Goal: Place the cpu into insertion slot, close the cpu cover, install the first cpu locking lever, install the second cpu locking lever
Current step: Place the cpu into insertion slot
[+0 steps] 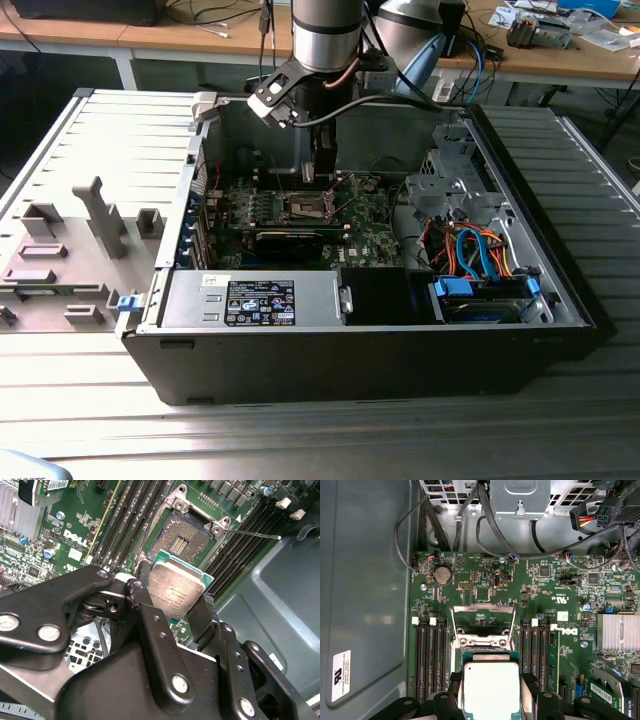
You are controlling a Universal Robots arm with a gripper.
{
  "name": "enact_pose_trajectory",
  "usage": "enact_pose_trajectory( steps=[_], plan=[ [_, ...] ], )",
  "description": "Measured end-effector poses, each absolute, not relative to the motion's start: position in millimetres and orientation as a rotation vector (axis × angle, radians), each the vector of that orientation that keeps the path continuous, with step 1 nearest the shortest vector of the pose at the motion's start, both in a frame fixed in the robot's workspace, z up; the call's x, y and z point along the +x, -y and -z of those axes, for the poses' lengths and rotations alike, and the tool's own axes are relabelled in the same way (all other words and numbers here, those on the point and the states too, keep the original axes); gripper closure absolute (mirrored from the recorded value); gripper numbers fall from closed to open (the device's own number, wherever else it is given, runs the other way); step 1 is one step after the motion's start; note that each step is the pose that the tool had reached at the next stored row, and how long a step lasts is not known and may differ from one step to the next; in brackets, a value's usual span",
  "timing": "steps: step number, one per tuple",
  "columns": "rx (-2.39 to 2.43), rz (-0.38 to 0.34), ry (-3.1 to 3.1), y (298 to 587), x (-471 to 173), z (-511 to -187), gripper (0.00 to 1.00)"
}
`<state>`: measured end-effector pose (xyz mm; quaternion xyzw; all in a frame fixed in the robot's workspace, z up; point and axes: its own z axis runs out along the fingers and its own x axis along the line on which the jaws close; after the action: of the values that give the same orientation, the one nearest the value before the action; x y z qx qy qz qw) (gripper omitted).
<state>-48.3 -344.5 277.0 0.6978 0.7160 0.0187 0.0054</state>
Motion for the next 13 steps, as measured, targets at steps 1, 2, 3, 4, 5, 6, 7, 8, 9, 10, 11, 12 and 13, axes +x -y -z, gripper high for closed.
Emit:
enact_pose_trajectory(
  steps=[1, 2, 3, 4, 5, 6, 7, 8, 9, 10, 11, 12, 13],
  plan=[
    [2.185, -0.058, -2.242, 344.5, -48.3, -276.9, 0.45],
    [2.185, -0.059, -2.242, 344.5, -48.3, -276.8, 0.45],
    [2.185, -0.059, -2.242, 344.5, -48.3, -276.6, 0.45],
    [2.185, -0.059, -2.242, 344.5, -48.3, -276.4, 0.45],
    [2.185, -0.058, -2.242, 344.5, -48.3, -276.3, 0.45],
    [2.185, -0.058, -2.242, 344.5, -48.3, -275.8, 0.45],
    [2.185, -0.058, -2.242, 344.6, -48.3, -275.4, 0.45],
    [2.185, -0.058, -2.242, 344.5, -48.3, -275.0, 0.45],
    [2.185, -0.058, -2.242, 344.5, -48.3, -274.8, 0.45],
    [2.185, -0.058, -2.242, 344.5, -48.3, -274.6, 0.45],
    [2.185, -0.058, -2.242, 344.6, -48.3, -274.3, 0.45],
    [2.185, -0.058, -2.242, 344.5, -48.3, -274.1, 0.45],
    [2.185, -0.058, -2.242, 344.5, -48.3, -273.7, 0.45]
  ],
)
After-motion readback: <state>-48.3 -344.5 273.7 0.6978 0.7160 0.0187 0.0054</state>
